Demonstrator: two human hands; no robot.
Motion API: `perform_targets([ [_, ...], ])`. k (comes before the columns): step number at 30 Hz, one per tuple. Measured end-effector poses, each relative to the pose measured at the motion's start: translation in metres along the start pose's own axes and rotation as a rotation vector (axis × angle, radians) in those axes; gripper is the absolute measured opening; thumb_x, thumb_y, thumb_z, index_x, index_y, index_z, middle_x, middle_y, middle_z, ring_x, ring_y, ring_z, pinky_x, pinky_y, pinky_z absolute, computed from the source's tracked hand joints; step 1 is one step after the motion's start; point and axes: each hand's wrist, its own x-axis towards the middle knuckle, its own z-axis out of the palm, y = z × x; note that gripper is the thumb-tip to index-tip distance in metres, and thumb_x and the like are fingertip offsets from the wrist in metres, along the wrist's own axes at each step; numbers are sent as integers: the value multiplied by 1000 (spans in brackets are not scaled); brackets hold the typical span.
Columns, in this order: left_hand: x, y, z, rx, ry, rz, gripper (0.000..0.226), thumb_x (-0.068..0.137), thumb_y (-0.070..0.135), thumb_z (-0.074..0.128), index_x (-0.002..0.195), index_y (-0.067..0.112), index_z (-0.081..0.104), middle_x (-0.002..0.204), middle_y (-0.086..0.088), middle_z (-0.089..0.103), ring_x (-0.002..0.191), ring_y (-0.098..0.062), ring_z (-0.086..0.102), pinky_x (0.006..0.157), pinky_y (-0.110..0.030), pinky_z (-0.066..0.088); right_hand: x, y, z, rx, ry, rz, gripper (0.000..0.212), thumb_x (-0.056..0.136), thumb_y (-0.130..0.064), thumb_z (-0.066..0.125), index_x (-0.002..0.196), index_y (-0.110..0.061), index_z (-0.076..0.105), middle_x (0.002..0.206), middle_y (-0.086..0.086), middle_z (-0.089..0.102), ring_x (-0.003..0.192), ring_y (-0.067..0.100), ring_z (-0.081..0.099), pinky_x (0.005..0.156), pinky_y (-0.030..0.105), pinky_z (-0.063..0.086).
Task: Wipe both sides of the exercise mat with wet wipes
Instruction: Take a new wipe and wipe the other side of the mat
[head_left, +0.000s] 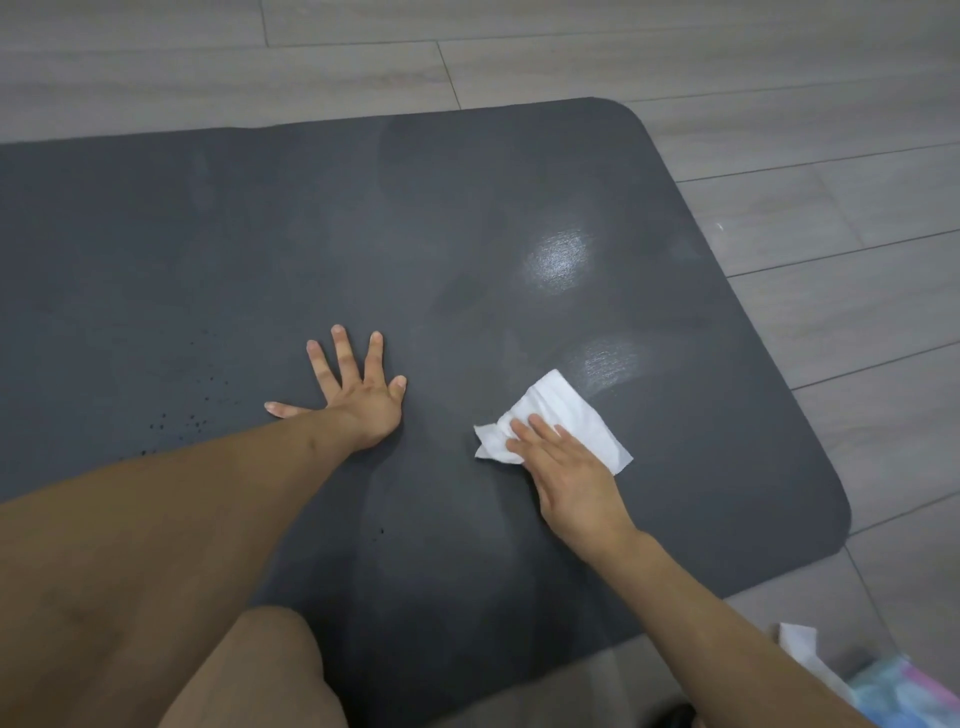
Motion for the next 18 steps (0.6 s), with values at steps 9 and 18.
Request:
perform_targets([
  [9, 0, -1, 0, 7, -7, 4, 63, 102, 62, 11, 147, 52, -31, 151, 10, -52, 142, -25, -46, 95, -91, -2, -12, -24, -30, 48, -116, -6, 48, 110, -52, 31, 147, -34, 56, 170, -5, 24, 159, 17, 14, 128, 53, 6],
  [18, -4, 1, -2, 1, -11, 5, 62, 102, 61, 12, 148, 52, -29, 151, 10, -52, 142, -24, -46, 96, -90, -1, 1, -26, -11, -36, 15, 540, 56, 92, -51, 70, 135, -17, 60, 134, 1, 52, 121, 20, 41, 101, 41, 46],
])
